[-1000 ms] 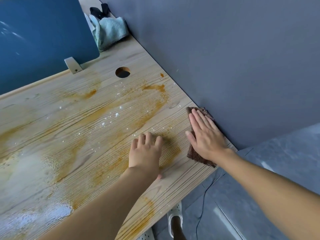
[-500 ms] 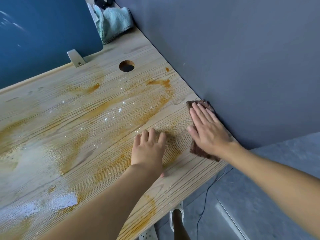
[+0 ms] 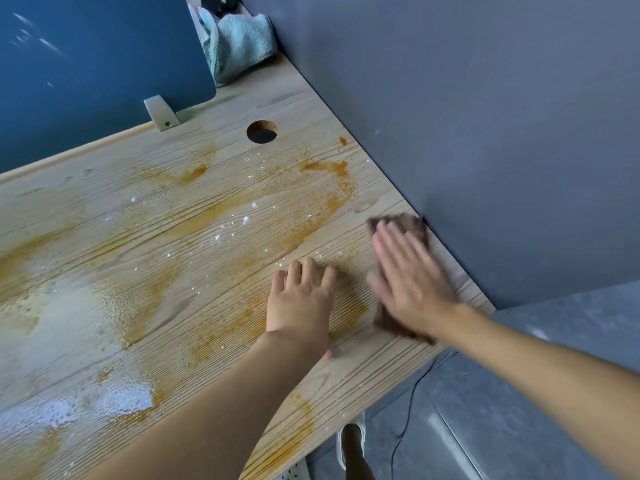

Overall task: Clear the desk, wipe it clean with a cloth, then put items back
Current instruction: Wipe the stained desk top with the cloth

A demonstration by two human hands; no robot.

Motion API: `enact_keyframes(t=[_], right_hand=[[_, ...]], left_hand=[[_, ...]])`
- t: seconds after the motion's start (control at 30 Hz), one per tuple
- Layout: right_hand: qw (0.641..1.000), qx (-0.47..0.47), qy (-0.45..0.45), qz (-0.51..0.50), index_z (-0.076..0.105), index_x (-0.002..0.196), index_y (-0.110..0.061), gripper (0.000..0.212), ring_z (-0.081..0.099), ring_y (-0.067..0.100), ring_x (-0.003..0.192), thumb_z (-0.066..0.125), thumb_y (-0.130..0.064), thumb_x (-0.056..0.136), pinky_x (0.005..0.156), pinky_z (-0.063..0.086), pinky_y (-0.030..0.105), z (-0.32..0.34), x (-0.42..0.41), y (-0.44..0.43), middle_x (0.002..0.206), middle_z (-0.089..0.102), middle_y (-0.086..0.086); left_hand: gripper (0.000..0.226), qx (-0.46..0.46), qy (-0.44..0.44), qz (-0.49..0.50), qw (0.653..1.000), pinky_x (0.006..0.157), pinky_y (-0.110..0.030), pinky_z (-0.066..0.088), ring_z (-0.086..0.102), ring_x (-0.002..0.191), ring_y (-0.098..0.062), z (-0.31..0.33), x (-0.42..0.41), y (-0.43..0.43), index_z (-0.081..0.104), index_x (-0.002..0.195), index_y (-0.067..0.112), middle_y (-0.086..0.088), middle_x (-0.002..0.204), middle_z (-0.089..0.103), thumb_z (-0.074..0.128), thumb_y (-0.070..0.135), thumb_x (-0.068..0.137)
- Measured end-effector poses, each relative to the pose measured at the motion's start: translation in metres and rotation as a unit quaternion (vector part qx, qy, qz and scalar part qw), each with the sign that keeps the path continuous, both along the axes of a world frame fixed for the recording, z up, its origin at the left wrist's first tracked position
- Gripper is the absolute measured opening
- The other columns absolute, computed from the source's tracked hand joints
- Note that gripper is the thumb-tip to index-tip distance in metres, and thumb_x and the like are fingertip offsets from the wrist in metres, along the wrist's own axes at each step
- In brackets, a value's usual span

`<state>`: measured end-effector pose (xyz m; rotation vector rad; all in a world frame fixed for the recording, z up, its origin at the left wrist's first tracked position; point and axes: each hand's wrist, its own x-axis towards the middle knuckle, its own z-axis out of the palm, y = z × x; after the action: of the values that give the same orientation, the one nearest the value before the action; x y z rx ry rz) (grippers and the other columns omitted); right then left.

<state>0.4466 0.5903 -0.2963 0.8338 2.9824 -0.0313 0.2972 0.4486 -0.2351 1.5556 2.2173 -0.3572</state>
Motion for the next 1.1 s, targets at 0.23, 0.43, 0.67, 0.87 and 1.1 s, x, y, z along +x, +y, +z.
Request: enact_keyframes(t=[0.23,0.43,0.67,0.87,1.1], right_hand=[[0.983,-0.026,-0.049,0.177,0.014,0.158,-0.012,0.067,0.003,0.015,0.154,0.012,-0.052,0.104,0.124,0.005,0.037,0.007,0.001,0.021,0.166,0.006,0.004],[1.0,-0.009,0.003,-0.02,0.015,0.157,-0.006,0.072,0.005,0.019,0.154,0.004,-0.052,0.103,0.125,0.008,0.039,0.002,-0.016,0.025,0.165,0.01,0.009],[0.978,-0.035,-0.057,0.198,0.01,0.159,-0.013,0.066,-0.003,0.014,0.153,0.016,-0.051,0.105,0.125,0.001,0.036,0.008,0.0,0.015,0.167,0.0,0.002],[0.999,-0.014,-0.007,-0.035,0.008,0.158,-0.01,0.07,0.0,0.019,0.154,0.003,-0.052,0.103,0.125,0.009,0.042,-0.001,-0.029,0.042,0.166,0.004,0.007],[0.973,-0.039,-0.044,0.222,0.013,0.158,-0.013,0.065,-0.001,0.014,0.154,0.021,-0.049,0.104,0.125,0.003,0.037,0.005,-0.009,0.03,0.167,0.004,0.002]], left_hand=[[0.113,-0.005,0.008,0.001,1.0,0.122,-0.047,0.012,0.013,0.144,-0.033,0.001,-0.001,0.0,0.011,0.151,0.02,-0.012,0.15,0.018,0.086,0.042,0.069],[0.11,-0.008,0.006,0.002,1.0,0.123,-0.048,0.009,0.012,0.145,-0.032,0.003,-0.001,-0.001,0.014,0.15,0.021,-0.012,0.15,0.018,0.086,0.042,0.069],[0.111,-0.009,-0.024,-0.037,0.999,0.12,-0.047,0.021,0.031,0.137,-0.027,0.009,-0.02,0.01,0.015,0.151,0.017,-0.009,0.145,0.031,0.081,0.056,0.07],[0.126,-0.058,-0.036,0.021,0.997,0.119,-0.052,0.021,0.017,0.146,-0.037,0.022,-0.073,0.028,0.006,0.156,0.019,-0.014,0.159,0.011,0.086,0.05,0.064],[0.124,-0.061,0.023,0.022,0.998,0.114,-0.046,0.033,0.021,0.142,-0.032,0.006,-0.081,0.034,0.009,0.154,0.021,-0.014,0.155,0.015,0.088,0.047,0.062]])
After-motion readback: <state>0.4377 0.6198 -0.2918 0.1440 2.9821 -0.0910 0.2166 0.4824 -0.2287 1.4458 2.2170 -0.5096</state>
